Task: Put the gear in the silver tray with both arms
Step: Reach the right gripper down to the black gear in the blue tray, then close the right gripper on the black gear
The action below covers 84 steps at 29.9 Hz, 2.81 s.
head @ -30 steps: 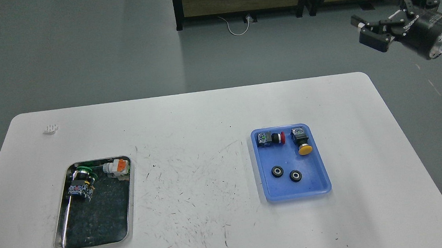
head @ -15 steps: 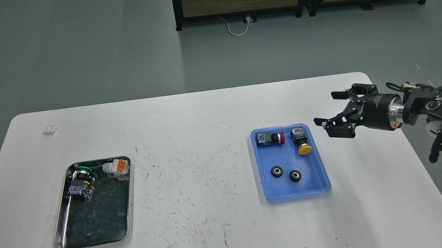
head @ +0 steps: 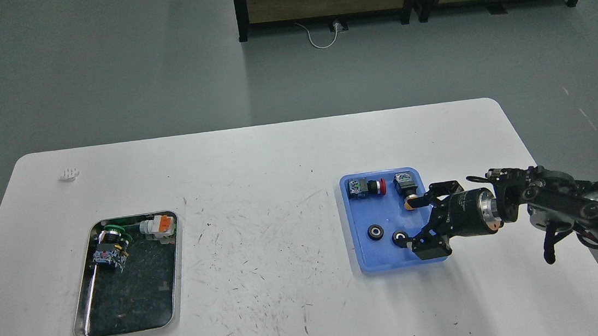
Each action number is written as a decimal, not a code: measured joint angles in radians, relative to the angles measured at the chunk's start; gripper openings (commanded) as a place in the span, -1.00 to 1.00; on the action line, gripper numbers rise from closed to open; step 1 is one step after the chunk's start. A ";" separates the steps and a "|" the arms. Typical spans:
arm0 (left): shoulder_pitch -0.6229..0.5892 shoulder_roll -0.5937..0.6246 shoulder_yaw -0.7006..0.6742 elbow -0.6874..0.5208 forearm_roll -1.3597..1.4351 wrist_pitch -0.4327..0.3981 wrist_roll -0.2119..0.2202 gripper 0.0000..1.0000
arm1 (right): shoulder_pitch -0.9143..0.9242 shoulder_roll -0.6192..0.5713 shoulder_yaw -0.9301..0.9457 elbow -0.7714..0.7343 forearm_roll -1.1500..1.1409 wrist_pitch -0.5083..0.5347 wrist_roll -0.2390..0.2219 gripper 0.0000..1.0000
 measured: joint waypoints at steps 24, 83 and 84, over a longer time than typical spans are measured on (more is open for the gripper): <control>-0.010 -0.001 0.000 -0.002 0.010 0.018 0.013 0.98 | -0.018 0.106 -0.010 -0.119 -0.030 -0.053 0.008 0.83; -0.017 0.001 0.000 -0.002 0.011 0.021 0.018 0.99 | -0.024 0.090 -0.018 -0.095 -0.049 -0.030 0.007 -0.12; -0.017 0.001 0.000 -0.002 0.011 0.021 0.018 0.98 | -0.024 0.090 -0.017 -0.095 -0.049 -0.028 0.007 -0.15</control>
